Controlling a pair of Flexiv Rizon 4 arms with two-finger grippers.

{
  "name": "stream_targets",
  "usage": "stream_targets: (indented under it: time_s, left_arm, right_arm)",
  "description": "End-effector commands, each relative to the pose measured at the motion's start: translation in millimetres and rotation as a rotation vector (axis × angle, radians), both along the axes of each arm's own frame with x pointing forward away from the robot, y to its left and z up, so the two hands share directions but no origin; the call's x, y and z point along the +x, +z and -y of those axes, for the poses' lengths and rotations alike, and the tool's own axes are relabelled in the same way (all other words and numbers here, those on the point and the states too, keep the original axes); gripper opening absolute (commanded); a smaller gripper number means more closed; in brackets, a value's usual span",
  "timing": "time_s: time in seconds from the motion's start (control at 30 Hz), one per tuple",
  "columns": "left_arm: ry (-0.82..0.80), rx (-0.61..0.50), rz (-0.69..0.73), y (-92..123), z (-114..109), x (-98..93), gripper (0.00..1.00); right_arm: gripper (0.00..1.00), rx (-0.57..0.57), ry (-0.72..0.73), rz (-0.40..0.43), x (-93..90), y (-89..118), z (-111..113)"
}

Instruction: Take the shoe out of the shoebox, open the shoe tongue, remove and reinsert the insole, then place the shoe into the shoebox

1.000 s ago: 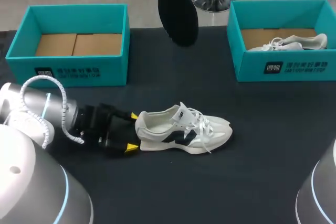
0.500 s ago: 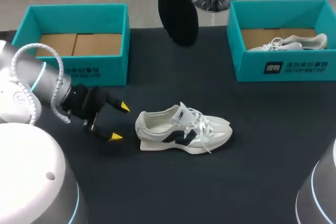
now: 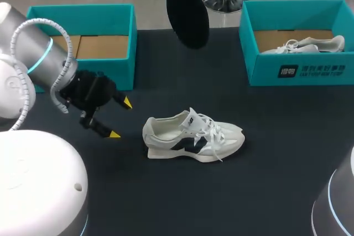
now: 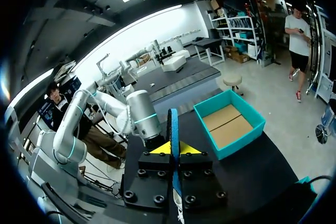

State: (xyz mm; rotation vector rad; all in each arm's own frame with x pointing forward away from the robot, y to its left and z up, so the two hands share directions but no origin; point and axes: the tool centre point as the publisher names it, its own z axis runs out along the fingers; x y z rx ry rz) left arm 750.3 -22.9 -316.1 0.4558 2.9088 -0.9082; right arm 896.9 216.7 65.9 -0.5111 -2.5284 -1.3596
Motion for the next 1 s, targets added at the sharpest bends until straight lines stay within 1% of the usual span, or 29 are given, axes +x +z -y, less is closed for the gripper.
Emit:
stream_targets:
  time_s: [0.03,0.1,0.13,0.17,0.33,0.5,0.73,1.0]
  left_arm:
    - [0.003,0.007,0.004,2.9,-1.7,-3.0,1.0]
    - [0.003,0.007,0.004,2.9,-1.7,-3.0,1.0]
    - [0.003,0.007,0.004,2.9,-1.7,-3.0,1.0]
    - [0.003,0.024,-0.021,3.3,0.5,-2.1,1.0]
    - [0.058,0.158,-0.024,2.3,7.8,6.3,1.0]
    - [0.067,0.239,-0.032,2.2,14.7,11.8,1.0]
    - [0.093,0.3,-0.036,2.0,22.7,18.9,1.0]
    - [0.096,0.298,-0.047,1.9,23.0,19.1,1.0]
  right_arm:
    - [0.0,-0.001,0.0,-0.001,0.7,0.3,-0.5]
    - [0.0,-0.001,0.0,-0.001,0.7,0.3,-0.5]
    - [0.0,0.012,-0.003,-0.015,2.5,-1.5,0.3]
    - [0.0,0.008,-0.001,-0.028,4.3,-2.2,2.6]
    - [0.0,0.018,-0.011,-0.096,6.1,-4.0,14.0]
    - [0.0,0.016,-0.024,-0.142,4.5,-1.2,25.8]
    - [0.0,0.016,-0.033,-0.154,3.4,0.5,34.2]
    - [0.0,0.019,-0.041,-0.156,2.8,1.2,36.5]
